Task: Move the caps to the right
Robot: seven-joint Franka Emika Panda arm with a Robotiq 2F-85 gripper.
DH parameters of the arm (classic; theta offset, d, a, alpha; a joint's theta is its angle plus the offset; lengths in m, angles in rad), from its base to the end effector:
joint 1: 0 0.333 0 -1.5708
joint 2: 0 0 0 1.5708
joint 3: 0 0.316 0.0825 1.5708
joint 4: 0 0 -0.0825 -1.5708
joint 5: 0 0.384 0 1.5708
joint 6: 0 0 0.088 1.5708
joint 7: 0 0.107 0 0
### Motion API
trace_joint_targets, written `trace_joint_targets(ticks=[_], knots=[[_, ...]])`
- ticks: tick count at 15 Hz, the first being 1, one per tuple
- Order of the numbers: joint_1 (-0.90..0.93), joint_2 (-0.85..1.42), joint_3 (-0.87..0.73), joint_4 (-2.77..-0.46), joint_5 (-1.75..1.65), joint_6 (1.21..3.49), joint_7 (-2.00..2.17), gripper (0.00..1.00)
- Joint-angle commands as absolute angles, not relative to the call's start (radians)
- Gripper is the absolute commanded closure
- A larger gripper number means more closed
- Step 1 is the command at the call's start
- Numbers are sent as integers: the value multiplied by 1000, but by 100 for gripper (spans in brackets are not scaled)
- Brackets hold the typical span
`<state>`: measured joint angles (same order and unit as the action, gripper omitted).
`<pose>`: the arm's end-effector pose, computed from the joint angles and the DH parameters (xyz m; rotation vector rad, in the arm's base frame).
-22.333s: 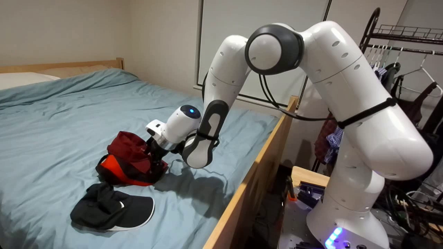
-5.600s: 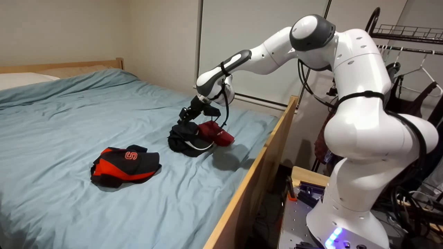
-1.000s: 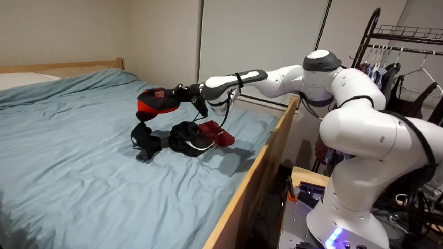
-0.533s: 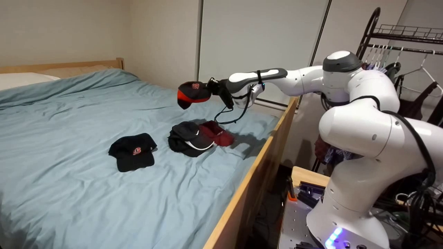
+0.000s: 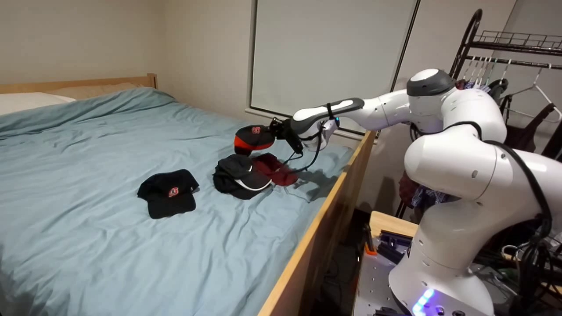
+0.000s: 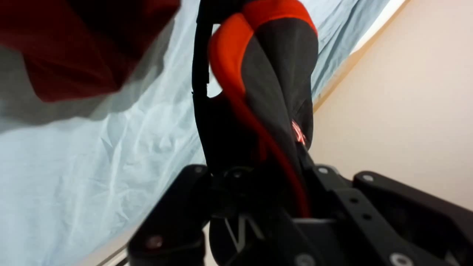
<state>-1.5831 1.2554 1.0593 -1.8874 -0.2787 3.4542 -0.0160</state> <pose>0.5154 -0.4261 0.2012 -1.9806 1.1995 -1.3945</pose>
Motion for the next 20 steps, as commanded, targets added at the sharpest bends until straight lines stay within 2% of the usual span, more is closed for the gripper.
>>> trace_joint_targets(ticks=[1, 8, 9, 12, 17, 18, 19, 20], knots=[[-1523, 1225, 993, -1861, -227, 3454, 38, 95], [-1442, 1107, 871, -1751, -64, 3454, 155, 95], [-1432, 1071, 844, -1785, -25, 3453, 179, 95], [-1519, 1099, 952, -2003, -59, 3467, 223, 95], [-1539, 1111, 1015, -2261, -49, 3454, 274, 95], [-1533, 1108, 1020, -2283, -46, 3454, 282, 95], [-1486, 1126, 983, -2174, -63, 3458, 253, 95], [-1487, 1125, 988, -2194, -65, 3466, 256, 92]])
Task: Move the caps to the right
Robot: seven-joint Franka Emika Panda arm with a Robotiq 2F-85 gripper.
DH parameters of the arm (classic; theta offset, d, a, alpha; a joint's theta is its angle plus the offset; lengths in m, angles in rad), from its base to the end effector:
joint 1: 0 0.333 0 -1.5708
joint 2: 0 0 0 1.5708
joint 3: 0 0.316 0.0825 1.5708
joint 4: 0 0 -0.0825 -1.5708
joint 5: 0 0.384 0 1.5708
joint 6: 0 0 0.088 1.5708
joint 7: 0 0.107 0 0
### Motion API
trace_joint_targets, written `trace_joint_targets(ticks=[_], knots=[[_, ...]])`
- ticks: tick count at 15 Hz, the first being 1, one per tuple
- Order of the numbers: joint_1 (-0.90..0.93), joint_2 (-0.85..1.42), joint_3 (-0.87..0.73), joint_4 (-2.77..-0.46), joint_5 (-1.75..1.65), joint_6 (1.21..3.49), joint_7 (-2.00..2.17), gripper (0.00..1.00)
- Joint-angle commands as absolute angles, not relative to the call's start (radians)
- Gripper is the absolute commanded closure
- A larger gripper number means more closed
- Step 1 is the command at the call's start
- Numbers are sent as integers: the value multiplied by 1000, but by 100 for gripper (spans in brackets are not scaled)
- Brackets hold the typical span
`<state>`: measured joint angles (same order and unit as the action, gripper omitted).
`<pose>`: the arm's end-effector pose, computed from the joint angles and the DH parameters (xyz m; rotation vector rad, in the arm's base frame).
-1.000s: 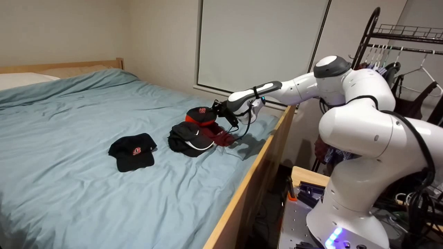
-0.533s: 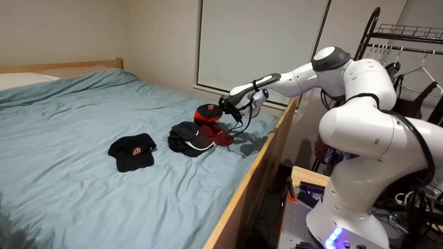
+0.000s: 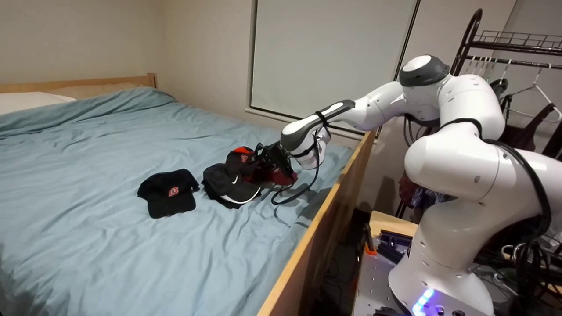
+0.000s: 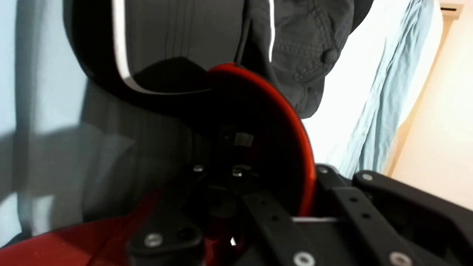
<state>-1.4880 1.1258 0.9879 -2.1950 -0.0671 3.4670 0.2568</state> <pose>0.5055 -0.2818 0.1464 -1.8680 1.4052 -0.8443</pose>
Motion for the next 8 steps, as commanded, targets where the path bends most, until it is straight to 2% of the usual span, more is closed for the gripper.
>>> trace_joint_targets(ticks=[1, 8], knots=[[-1485, 1125, 987, -2189, -64, 3465, 255, 92], [-1489, 1028, 935, -2078, -15, 3458, 280, 95]])
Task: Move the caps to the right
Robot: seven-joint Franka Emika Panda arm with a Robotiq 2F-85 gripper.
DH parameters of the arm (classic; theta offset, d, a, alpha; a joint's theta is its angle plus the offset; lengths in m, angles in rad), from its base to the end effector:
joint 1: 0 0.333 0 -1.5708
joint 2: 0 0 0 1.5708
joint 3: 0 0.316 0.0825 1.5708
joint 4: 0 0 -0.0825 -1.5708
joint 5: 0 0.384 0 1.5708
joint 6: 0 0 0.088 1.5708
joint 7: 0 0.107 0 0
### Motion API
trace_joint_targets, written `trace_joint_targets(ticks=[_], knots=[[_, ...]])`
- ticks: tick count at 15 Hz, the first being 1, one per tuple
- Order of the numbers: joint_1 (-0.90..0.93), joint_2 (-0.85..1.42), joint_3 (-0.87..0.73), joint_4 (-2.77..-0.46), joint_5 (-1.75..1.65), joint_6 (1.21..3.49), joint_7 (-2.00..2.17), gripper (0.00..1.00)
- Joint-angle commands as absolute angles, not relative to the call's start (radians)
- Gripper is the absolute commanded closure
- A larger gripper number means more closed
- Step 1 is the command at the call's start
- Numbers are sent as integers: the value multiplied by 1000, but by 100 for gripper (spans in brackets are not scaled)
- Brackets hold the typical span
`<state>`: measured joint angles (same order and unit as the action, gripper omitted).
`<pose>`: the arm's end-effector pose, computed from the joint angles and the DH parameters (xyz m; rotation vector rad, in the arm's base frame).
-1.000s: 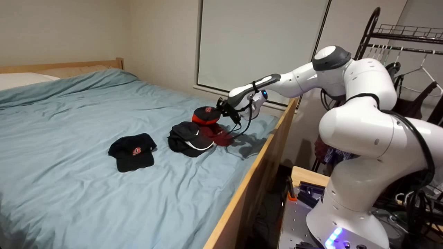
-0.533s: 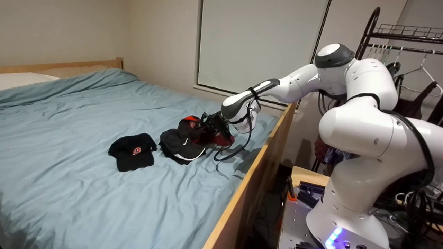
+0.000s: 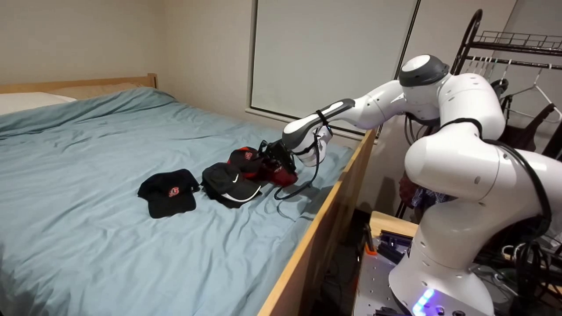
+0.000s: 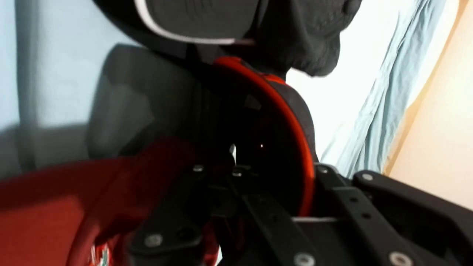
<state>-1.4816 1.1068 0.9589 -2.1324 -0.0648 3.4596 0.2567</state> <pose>0.5064 -0.3168 0.1502 -1.8789 1.4492 -0.9081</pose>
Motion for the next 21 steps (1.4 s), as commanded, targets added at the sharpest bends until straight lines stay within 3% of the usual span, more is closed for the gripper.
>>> trace_joint_targets(ticks=[1, 4, 6, 11, 16, 21], knots=[[-1498, 1015, 926, -2054, -12, 3458, 283, 95], [-1490, 988, 887, -2101, 13, 3452, 290, 95], [-1485, 1004, 873, -2150, 18, 3444, 296, 67], [-1504, 1053, 882, -2232, 6, 3417, 310, 34], [-1651, 1164, 1075, -2253, -117, 3360, 251, 3], [-1562, 1109, 1224, -2171, -63, 3090, 203, 0]])
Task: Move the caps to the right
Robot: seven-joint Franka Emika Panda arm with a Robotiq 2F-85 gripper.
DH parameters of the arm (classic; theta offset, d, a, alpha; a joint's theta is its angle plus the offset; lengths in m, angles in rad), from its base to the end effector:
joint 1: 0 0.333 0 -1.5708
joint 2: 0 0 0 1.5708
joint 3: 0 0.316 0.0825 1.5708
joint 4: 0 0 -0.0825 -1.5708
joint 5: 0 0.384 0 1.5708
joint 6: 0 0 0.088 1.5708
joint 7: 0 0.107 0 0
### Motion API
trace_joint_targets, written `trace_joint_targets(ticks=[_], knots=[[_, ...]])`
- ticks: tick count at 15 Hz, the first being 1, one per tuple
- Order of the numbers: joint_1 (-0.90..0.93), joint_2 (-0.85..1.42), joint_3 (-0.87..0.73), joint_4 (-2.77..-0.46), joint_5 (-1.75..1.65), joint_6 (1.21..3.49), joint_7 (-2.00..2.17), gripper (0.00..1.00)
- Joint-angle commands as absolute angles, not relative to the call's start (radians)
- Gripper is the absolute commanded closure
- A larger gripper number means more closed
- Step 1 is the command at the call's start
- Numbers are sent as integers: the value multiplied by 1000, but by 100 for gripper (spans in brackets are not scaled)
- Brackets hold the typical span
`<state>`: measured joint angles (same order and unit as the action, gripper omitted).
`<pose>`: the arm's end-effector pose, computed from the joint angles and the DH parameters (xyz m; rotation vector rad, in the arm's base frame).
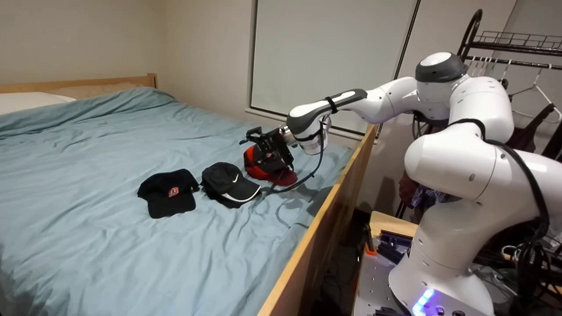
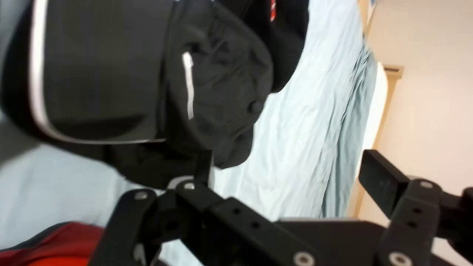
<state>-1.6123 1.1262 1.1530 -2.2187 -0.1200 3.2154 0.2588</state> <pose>0.5202 -0.2670 0.2027 -1.8747 1.1950 -0.7131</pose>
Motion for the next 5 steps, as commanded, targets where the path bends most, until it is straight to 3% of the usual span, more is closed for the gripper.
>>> trace_joint_targets(ticks=[1, 2, 5], knots=[[-1521, 1113, 1242, -2137, -49, 3038, 186, 0], [-1570, 1107, 1219, -2187, -25, 3111, 176, 0], [-1497, 1098, 1238, -2139, 2, 3070, 168, 0]])
